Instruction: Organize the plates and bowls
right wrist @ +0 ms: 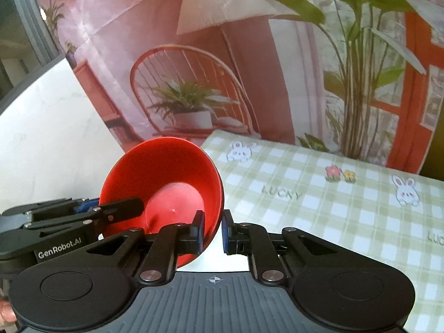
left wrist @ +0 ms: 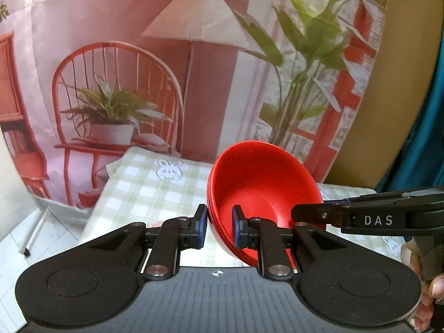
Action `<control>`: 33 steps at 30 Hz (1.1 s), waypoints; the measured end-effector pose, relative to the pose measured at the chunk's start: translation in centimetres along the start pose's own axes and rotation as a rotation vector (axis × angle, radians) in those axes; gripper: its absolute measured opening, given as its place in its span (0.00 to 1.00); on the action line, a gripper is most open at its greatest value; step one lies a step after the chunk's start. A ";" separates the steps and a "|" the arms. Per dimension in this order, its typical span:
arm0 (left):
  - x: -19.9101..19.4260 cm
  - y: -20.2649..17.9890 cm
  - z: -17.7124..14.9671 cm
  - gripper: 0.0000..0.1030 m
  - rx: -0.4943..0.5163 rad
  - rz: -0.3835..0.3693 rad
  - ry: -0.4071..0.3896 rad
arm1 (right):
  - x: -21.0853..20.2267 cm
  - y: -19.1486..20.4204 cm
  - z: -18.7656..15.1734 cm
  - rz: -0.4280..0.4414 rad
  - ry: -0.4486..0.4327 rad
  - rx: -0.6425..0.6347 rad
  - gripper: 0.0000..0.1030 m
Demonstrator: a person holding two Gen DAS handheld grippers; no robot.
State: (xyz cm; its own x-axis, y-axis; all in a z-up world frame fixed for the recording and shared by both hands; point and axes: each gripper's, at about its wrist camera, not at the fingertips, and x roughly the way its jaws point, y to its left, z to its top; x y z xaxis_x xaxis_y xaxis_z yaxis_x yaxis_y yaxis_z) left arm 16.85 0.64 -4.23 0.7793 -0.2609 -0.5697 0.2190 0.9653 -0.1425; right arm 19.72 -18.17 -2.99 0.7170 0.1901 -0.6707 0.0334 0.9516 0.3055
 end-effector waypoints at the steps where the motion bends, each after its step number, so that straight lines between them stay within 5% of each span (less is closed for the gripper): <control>1: -0.2 -0.2 -0.6 0.19 -0.005 -0.006 0.006 | -0.3 -0.1 -0.8 -0.003 0.010 0.002 0.12; 13: -0.3 -1.9 -7.4 0.19 -0.037 -0.068 0.126 | -2.5 -1.5 -7.0 -0.064 0.080 -0.003 0.12; 33: 3.0 -2.4 -12.4 0.20 -0.064 -0.112 0.251 | 0.5 -4.2 -11.2 -0.110 0.182 0.021 0.12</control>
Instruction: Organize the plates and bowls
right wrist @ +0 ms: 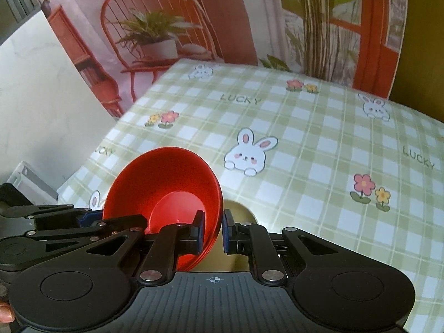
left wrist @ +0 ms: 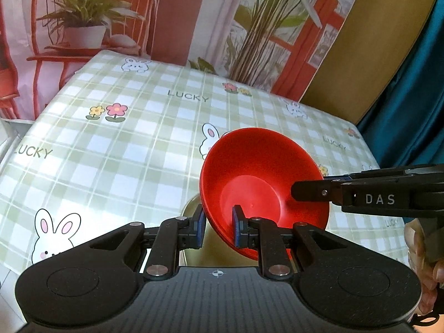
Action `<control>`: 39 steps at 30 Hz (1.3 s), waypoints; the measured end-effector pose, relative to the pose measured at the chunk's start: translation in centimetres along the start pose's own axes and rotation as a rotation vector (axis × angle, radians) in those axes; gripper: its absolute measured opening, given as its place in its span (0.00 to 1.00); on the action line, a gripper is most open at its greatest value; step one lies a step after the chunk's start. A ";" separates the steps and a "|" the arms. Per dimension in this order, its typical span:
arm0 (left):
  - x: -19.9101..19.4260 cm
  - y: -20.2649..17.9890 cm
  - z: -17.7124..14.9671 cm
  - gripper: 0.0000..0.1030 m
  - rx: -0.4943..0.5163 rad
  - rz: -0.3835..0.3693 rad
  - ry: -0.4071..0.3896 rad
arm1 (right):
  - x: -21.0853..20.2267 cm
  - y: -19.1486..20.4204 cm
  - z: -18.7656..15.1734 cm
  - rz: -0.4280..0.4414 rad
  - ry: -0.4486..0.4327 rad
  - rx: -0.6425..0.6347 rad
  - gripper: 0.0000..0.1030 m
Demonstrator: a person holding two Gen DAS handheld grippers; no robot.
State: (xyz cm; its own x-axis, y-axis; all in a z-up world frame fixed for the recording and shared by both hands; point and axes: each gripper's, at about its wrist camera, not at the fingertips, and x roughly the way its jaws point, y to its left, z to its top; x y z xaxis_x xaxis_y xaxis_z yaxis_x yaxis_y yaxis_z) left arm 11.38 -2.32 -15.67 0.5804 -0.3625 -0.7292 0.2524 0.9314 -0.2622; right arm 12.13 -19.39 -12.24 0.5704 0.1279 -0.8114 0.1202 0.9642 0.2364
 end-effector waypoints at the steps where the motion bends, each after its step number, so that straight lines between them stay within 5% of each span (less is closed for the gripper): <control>1: 0.1 0.1 -0.1 0.20 0.000 -0.001 0.004 | 0.2 -0.1 -0.1 0.000 0.007 0.003 0.12; 39: 5.2 1.2 -1.6 0.19 -0.043 0.013 0.128 | 5.3 -0.7 -1.4 -0.053 0.086 -0.027 0.13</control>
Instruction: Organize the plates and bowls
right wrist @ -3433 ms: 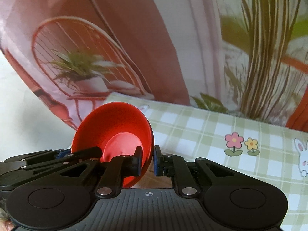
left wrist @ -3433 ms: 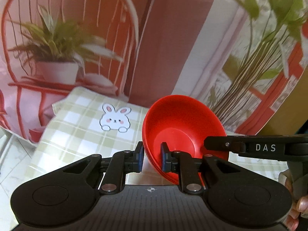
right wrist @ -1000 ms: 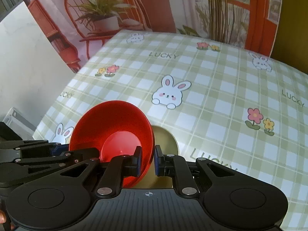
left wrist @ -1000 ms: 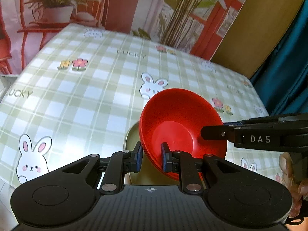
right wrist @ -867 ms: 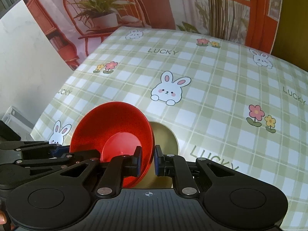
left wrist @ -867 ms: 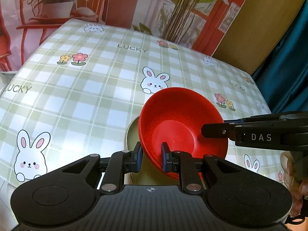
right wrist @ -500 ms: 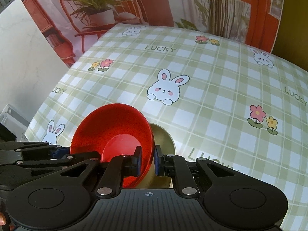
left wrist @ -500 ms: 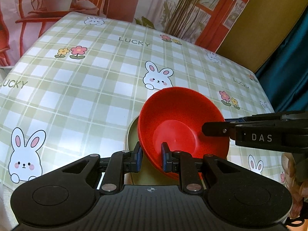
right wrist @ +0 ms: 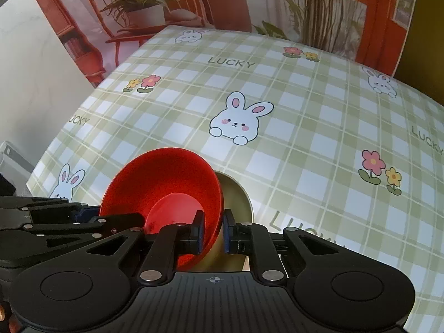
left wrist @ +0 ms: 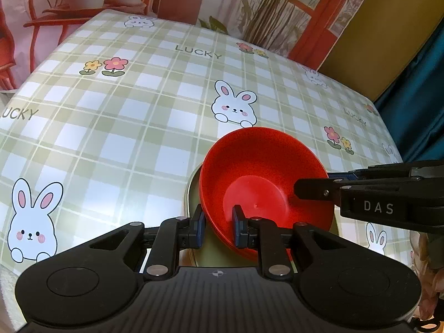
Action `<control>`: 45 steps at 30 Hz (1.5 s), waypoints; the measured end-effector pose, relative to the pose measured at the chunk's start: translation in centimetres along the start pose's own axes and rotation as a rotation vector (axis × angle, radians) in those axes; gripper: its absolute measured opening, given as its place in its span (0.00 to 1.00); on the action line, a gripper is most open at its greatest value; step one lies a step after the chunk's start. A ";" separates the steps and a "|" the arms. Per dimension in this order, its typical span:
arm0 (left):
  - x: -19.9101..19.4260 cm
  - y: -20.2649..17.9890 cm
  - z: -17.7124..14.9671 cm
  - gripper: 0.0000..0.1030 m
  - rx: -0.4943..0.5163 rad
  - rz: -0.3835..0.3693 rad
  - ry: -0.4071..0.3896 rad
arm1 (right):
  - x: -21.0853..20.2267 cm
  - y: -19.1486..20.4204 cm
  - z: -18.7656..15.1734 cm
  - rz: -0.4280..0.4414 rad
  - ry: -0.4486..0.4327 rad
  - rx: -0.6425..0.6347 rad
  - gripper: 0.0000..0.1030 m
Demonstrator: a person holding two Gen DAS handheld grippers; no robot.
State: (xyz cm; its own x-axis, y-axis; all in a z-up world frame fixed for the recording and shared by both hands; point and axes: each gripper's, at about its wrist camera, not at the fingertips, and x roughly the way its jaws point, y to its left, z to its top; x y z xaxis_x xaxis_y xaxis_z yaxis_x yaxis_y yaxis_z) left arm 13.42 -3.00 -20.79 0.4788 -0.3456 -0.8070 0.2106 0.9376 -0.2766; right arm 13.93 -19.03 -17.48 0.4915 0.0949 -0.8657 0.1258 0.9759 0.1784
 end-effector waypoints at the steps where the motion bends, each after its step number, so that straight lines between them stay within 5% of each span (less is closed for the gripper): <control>1: 0.1 -0.1 0.0 0.19 0.000 0.002 0.002 | 0.0 0.1 0.0 -0.001 0.000 -0.002 0.13; 12: 0.6 0.1 0.0 0.20 -0.026 0.006 0.007 | -0.1 0.8 -0.1 -0.002 0.007 -0.029 0.17; 26: -0.9 -0.9 0.3 0.53 0.027 0.027 -0.034 | -2.0 1.8 0.0 -0.035 -0.051 -0.098 0.28; 33: -2.6 -0.9 0.8 0.57 0.041 0.035 -0.090 | -3.4 1.6 0.0 -0.052 -0.079 -0.105 0.30; 45: -6.0 -1.2 1.9 0.68 0.072 0.081 -0.202 | -6.6 1.2 0.2 -0.076 -0.151 -0.092 0.57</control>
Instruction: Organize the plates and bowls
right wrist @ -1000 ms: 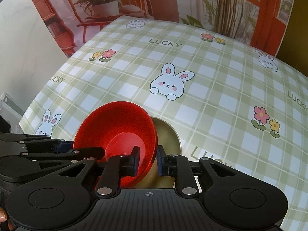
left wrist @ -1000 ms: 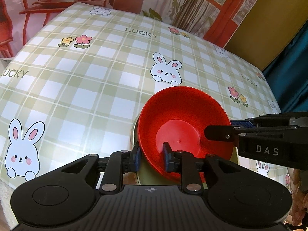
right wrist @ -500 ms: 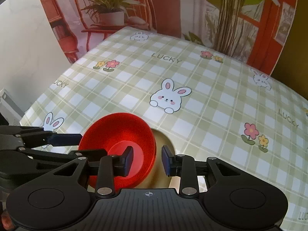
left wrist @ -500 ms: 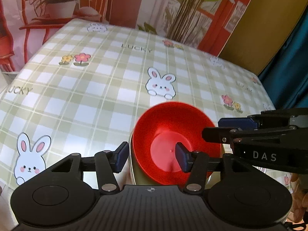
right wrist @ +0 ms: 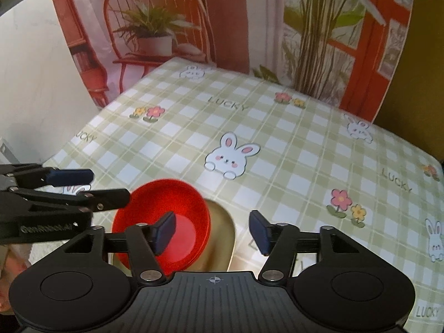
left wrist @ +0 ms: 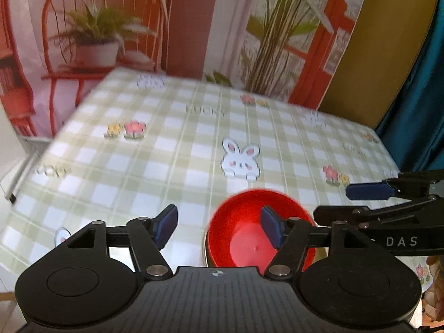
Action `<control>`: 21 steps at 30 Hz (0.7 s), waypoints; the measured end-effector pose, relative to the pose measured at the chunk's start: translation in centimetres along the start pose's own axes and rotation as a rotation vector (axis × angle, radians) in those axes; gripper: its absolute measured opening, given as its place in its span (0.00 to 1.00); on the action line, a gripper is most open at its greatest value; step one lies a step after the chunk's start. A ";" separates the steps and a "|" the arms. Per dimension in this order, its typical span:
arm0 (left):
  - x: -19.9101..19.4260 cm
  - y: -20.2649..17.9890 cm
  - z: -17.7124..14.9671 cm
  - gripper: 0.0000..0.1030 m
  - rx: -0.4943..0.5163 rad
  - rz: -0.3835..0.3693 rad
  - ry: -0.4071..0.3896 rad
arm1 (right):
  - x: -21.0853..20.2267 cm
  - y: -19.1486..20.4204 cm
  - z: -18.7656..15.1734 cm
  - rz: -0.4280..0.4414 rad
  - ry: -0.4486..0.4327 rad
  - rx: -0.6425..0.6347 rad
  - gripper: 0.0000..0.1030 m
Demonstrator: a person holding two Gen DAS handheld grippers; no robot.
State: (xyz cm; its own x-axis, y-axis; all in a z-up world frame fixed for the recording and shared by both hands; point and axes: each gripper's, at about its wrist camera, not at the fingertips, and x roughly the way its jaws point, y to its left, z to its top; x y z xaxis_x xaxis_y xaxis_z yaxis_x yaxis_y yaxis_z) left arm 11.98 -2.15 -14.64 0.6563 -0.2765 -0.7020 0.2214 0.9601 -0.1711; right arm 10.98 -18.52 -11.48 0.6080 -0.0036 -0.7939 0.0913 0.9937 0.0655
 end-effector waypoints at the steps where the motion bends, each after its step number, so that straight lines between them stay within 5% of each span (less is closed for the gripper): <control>1: -0.5 0.0 0.3 0.70 0.001 0.002 -0.016 | -0.4 -0.1 0.1 -0.001 -0.010 0.005 0.61; 7: -3.9 -0.2 2.4 0.78 0.024 0.022 -0.136 | -3.9 -0.5 1.3 -0.011 -0.100 0.004 0.91; 21: -14.0 -3.8 6.9 0.85 0.121 0.087 -0.448 | -14.6 -1.0 4.3 -0.056 -0.442 0.022 1.00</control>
State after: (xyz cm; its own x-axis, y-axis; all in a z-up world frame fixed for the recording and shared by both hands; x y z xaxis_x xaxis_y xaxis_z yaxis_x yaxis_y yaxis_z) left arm 6.95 -2.25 0.60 0.9171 -0.2119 -0.3378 0.2166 0.9760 -0.0242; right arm 5.38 -19.97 2.64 0.8798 -0.1099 -0.4624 0.1479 0.9879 0.0465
